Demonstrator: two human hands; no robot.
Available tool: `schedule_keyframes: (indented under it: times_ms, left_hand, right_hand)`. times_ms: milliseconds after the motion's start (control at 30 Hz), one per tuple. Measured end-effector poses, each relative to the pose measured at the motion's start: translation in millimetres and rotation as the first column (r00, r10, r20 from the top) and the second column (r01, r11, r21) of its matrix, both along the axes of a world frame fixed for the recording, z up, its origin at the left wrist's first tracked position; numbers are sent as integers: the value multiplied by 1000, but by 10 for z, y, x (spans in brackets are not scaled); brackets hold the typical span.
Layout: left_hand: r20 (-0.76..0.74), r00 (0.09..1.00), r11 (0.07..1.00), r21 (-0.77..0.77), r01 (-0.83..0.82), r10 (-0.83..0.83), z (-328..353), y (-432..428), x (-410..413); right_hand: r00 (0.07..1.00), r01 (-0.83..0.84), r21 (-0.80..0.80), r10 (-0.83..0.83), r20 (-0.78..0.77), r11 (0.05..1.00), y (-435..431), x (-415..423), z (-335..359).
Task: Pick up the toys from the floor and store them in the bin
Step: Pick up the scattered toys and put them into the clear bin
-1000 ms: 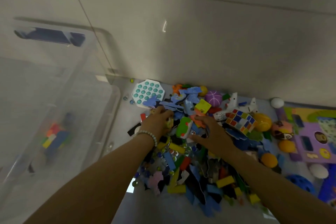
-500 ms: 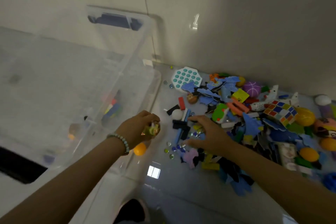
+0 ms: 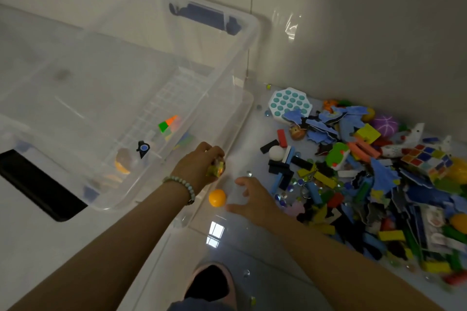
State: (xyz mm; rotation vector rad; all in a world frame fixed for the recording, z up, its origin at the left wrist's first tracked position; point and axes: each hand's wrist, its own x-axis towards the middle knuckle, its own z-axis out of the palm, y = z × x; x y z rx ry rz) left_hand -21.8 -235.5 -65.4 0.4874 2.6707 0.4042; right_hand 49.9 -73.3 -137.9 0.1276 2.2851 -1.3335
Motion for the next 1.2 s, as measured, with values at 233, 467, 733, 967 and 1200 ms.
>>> schedule_keyframes:
  times_ms: [233, 467, 733, 967, 1200]
  left_hand:
    - [-21, 999, 997, 62, -41, 42, -49, -79, -36]
    - [-15, 994, 979, 177, -102, 107, -51, -56, -37]
    - [50, 986, 946, 276, -169, 161, -130, 126, -151]
    - [71, 982, 935, 303, -187, 173, -167, 286, -254]
    - [108, 980, 930, 313, -195, 169, -37, 489, -334]
  right_hand:
    - [996, 2, 70, 4, -87, 998, -443, -93, -117]
    - [998, 60, -116, -61, -8, 991, 83, -129, 46]
    - [897, 442, -150, -440, 51, 884, 1063, -476, 279]
    - [953, 291, 316, -247, -174, 903, 922, -701, 113]
    - [960, 277, 427, -226, -168, 861, 876, -825, 103]
